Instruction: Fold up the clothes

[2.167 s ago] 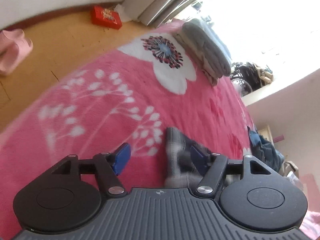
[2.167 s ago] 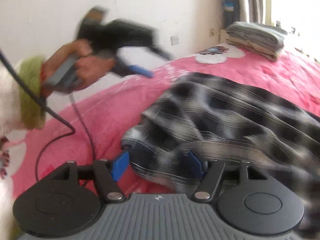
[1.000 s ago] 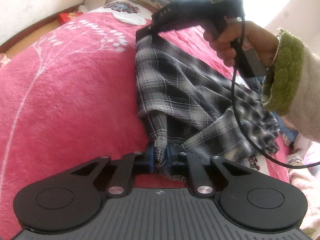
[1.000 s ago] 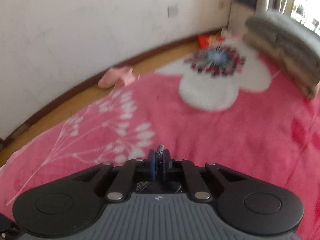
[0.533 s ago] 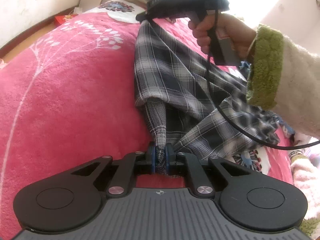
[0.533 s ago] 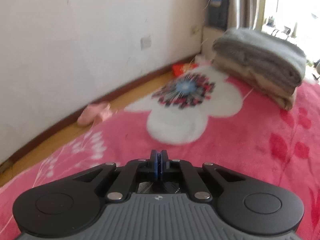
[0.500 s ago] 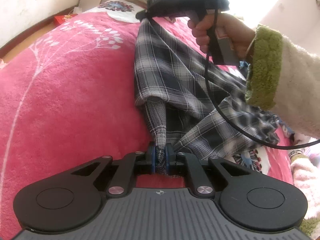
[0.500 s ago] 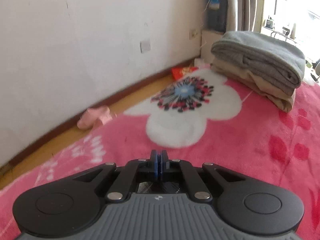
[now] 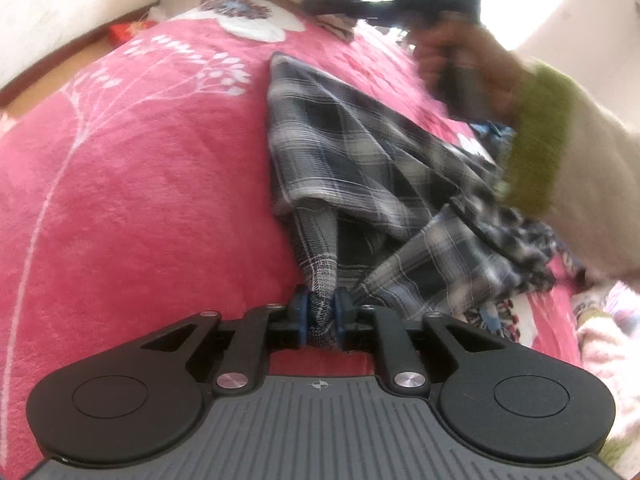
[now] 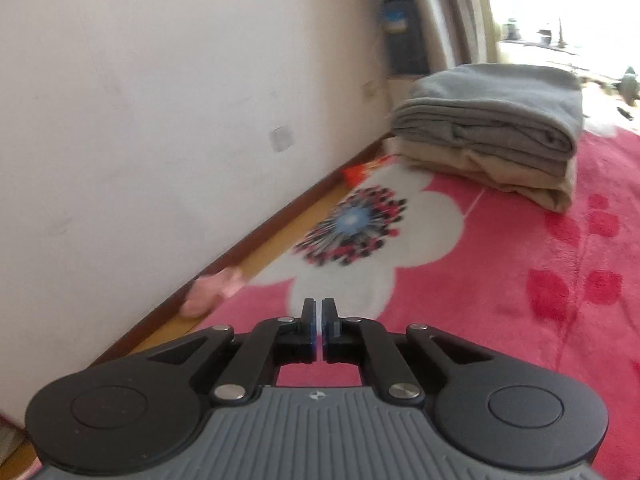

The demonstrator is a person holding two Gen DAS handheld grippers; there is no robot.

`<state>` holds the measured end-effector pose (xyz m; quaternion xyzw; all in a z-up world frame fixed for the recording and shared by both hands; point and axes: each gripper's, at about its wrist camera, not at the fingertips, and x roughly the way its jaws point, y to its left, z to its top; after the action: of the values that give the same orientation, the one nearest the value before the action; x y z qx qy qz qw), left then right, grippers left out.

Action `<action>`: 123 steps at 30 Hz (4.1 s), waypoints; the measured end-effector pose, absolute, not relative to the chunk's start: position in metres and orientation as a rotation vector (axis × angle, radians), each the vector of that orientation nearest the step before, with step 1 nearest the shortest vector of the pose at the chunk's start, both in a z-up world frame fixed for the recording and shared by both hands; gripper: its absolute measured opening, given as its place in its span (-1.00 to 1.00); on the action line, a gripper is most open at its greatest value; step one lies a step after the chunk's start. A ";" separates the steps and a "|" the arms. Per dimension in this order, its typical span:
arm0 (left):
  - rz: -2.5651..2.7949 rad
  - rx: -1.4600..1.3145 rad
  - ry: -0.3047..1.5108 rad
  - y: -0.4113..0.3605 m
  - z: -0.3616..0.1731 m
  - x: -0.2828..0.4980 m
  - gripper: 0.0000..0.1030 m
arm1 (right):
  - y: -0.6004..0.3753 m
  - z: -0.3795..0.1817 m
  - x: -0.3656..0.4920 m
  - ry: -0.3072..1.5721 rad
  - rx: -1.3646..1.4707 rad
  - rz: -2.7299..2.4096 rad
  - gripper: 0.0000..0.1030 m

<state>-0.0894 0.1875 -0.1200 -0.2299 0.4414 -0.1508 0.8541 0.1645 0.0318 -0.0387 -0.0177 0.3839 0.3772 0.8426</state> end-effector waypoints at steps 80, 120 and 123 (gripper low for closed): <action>-0.407 -1.000 1.117 0.225 -0.133 -0.060 0.09 | -0.008 -0.117 -0.132 0.371 -0.564 0.970 0.45; -0.277 -0.802 1.112 0.237 -0.130 0.050 -0.24 | 0.030 -0.128 -0.083 0.398 -0.620 0.767 -0.31; -0.253 -0.766 1.104 0.232 -0.127 0.059 -0.65 | 0.031 -0.126 -0.082 0.398 -0.619 0.757 -0.47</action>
<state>0.0587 0.2322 -0.1272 -0.3540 0.5100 -0.1168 0.7752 -0.0820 0.0307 -0.1263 -0.2953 0.1899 0.3610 0.8639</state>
